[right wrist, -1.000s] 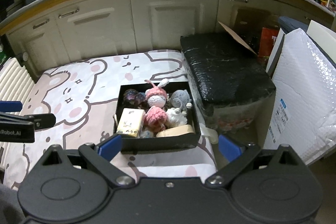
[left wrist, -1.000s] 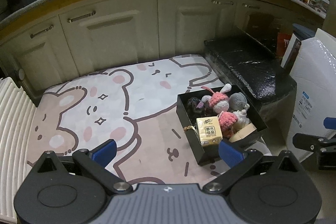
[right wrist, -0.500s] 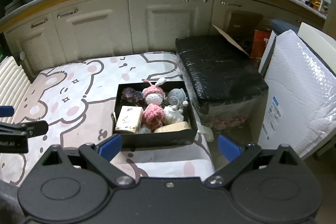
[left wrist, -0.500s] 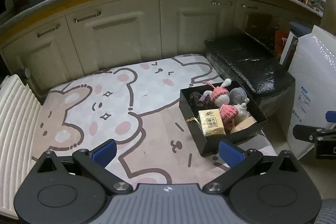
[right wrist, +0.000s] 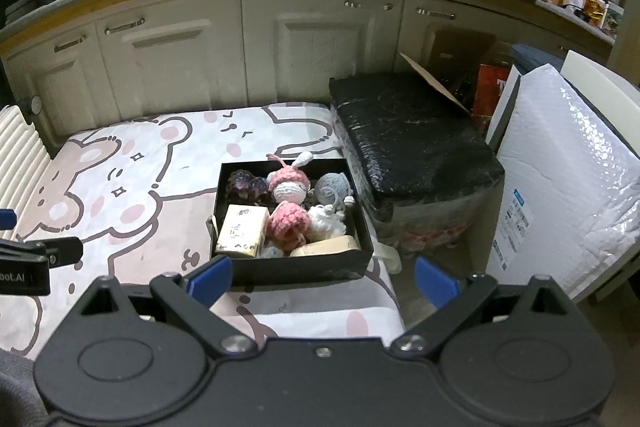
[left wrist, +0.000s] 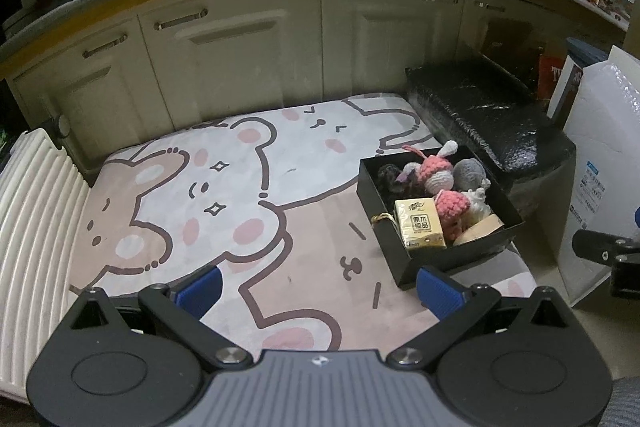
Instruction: Organize objects
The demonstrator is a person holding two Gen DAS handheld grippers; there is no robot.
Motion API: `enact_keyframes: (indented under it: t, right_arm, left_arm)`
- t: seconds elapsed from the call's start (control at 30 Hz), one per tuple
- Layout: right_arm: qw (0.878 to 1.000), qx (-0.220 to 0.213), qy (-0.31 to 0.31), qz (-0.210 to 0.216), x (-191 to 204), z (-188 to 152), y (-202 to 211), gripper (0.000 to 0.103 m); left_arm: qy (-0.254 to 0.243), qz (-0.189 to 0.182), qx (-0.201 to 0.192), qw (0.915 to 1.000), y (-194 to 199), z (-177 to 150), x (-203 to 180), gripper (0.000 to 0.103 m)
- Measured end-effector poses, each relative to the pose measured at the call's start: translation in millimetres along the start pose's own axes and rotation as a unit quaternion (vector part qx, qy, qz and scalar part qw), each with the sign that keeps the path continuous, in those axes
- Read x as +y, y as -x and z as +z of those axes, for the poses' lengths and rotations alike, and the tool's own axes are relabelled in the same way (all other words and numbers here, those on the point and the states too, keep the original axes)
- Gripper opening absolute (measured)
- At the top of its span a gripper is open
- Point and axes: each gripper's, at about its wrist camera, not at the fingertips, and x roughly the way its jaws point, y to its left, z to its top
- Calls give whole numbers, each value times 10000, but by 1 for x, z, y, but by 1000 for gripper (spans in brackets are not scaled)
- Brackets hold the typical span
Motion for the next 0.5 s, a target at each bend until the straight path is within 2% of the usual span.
enact_keyframes:
  t: [0.5]
  right_arm:
    - [10000,-7,86,-23,2,0,2,99]
  left_arm:
    - [-63,46,-26,10000,2,-1,-2,102]
